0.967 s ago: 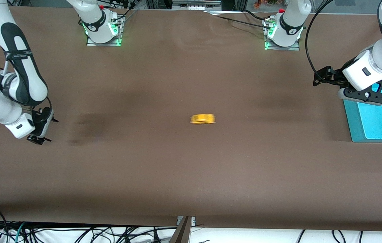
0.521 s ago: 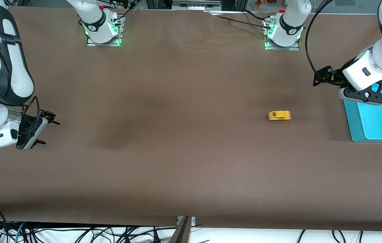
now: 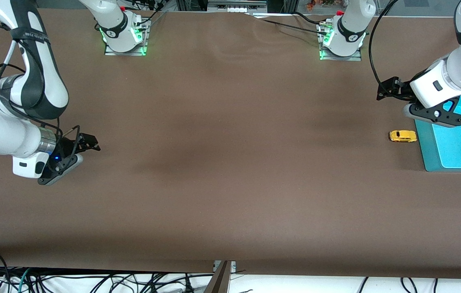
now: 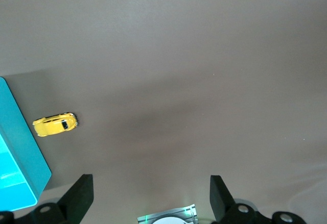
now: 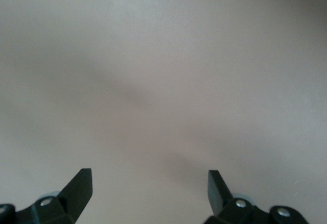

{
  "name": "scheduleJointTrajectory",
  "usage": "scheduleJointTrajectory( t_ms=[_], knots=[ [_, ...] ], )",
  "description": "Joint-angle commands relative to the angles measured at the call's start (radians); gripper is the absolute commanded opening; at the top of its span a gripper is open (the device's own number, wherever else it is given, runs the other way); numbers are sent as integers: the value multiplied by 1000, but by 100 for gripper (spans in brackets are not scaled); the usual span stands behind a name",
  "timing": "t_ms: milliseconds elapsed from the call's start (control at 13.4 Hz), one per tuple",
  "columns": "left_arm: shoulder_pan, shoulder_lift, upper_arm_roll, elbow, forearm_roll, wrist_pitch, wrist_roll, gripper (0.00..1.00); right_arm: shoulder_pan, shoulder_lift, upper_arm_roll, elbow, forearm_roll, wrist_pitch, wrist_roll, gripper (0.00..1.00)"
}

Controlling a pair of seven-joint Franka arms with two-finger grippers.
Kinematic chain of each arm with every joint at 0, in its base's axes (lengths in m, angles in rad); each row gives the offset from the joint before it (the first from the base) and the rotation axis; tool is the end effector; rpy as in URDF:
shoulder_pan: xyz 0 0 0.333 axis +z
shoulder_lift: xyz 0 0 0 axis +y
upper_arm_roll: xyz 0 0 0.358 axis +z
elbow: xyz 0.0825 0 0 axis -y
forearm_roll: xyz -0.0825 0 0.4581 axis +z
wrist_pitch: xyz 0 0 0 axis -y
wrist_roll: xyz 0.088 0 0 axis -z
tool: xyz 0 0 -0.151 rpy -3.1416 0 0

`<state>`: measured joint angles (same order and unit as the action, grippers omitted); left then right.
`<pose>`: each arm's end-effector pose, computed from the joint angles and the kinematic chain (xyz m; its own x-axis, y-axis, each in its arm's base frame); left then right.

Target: Wind and store yellow beetle car

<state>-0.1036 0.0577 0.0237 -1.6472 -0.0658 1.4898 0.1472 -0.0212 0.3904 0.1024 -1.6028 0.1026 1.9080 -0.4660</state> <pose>0.6190 -0.0603 0.5402 0.9525 -0.2281 -0.2016 -0.2129 -0.9725 0.0944 0.7364 0.0647 0.3645 0.8753 0.4833 -0.0176 0.4750 -0.8659 -0.1567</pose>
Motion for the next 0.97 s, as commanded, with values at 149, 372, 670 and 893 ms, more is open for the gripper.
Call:
scheduleJointTrajectory(
  t_ms=[149,372,670,893],
  knots=[
    [34,24,4,1,-3,-14,156,100,37,-90,3,120,-17,-191,187,100],
    [91,48,2,-32,4,-16,312,100,35,-85,0,231,-56,-340,179,100],
    [208,91,4,-101,6,7,656,100,27,-84,-35,307,-100,-447,187,100],
    [223,102,-1,-218,119,157,903,99,23,-120,-99,308,-119,-455,182,100]
  ],
)
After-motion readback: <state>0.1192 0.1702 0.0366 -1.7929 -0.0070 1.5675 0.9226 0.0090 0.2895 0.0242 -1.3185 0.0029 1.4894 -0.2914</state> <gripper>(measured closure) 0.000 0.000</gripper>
